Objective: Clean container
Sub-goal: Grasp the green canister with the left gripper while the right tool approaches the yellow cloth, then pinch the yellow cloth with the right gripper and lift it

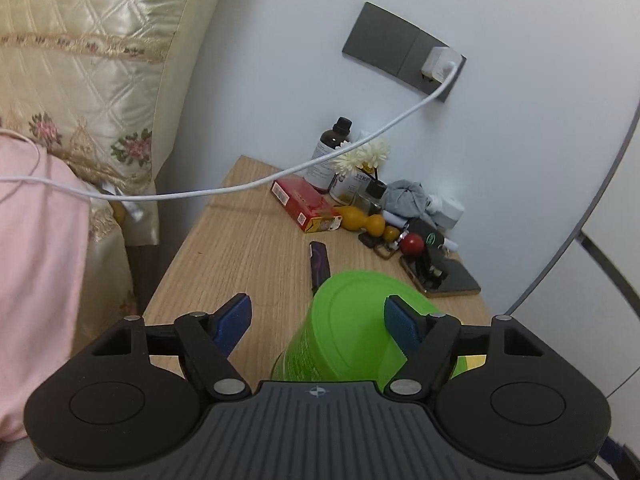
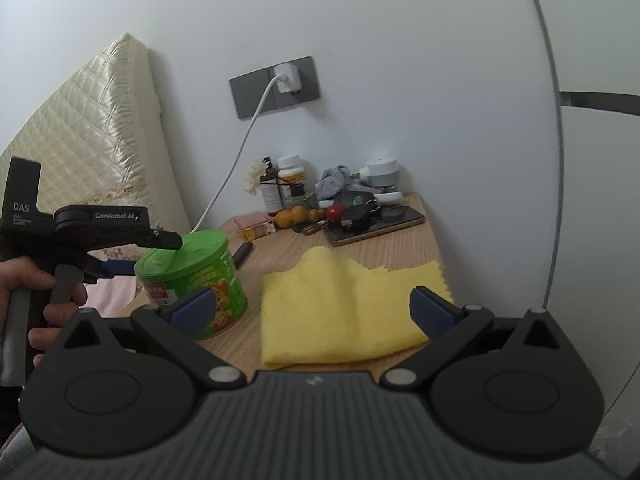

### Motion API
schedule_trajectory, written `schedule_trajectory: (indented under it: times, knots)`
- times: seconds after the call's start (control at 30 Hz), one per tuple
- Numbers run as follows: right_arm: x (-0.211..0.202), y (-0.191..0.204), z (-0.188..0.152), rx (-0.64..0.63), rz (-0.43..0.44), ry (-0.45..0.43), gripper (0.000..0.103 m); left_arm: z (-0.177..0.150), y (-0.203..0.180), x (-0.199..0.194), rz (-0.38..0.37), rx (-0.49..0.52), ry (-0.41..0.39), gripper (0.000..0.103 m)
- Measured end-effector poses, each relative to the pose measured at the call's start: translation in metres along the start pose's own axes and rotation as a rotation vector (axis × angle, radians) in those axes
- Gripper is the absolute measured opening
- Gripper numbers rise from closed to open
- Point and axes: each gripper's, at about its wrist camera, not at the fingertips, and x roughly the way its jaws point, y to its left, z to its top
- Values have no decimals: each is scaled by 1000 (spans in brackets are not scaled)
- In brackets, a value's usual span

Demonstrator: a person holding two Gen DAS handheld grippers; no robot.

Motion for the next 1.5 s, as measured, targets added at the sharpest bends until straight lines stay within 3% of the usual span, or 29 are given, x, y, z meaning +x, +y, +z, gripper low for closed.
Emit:
schedule_trajectory:
  times: [0.23, 0.5, 0.67, 0.8, 0.87, 0.93, 1.07, 1.2, 1.27, 1.37, 1.5]
  knots:
    - [-4, -13, 4, 31, -21, -24, 103, -2, 2, 1, -78, -64, 22, 56]
    - [58, -10, 17, -40, 18, 80, 101, -19, -1, -11, -95, -75, -16, 56]
    - [107, -7, 20, -84, 33, 166, 90, -26, -6, -15, -105, -17, -47, 58]
    - [132, 1, 8, -138, 10, 225, 63, -22, -6, -15, -115, 12, -32, 58]
    - [132, 7, 4, -187, 9, 213, 43, -18, -6, -13, -126, 44, -16, 58]
    - [129, 6, 8, -166, 36, 226, 14, -12, -6, -9, -151, 103, 0, 59]
    - [108, 5, 25, -126, 74, 204, 14, -4, -1, 0, -188, 153, 14, 59]
    - [80, -6, 46, 79, 121, 104, 14, -10, 7, 3, -236, 110, 0, 60]
    - [72, -19, 46, 277, 195, 60, 14, -13, 9, 3, -247, 102, -17, 60]
    - [73, -32, 29, 556, 304, 8, 14, -19, 14, 3, -262, 57, -41, 60]
    - [87, -31, 0, 751, 353, -2, 15, -26, 22, 3, -287, 5, -73, 60]
